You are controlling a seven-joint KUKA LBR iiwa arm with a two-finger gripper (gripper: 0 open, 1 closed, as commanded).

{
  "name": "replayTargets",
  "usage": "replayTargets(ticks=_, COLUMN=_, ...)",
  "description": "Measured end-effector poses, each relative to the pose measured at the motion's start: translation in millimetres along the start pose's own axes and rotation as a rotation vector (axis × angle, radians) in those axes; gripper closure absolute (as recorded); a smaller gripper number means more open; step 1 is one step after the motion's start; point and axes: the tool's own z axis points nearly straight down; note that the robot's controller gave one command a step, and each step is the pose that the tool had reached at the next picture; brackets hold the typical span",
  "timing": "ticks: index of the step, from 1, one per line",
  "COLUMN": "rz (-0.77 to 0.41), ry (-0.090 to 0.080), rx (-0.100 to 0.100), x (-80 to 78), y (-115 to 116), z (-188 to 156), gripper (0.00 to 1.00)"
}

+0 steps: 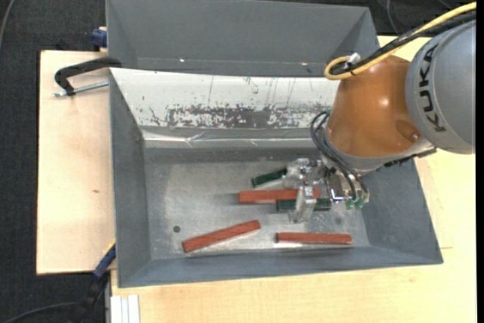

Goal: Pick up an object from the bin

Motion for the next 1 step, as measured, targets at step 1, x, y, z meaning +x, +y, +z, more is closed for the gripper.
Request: replayTargets(ticks=1, rz=0.0, ry=-0.001, rx=0.0, x=-1.8, y=0.4, z=-24.6, gripper=1.0)
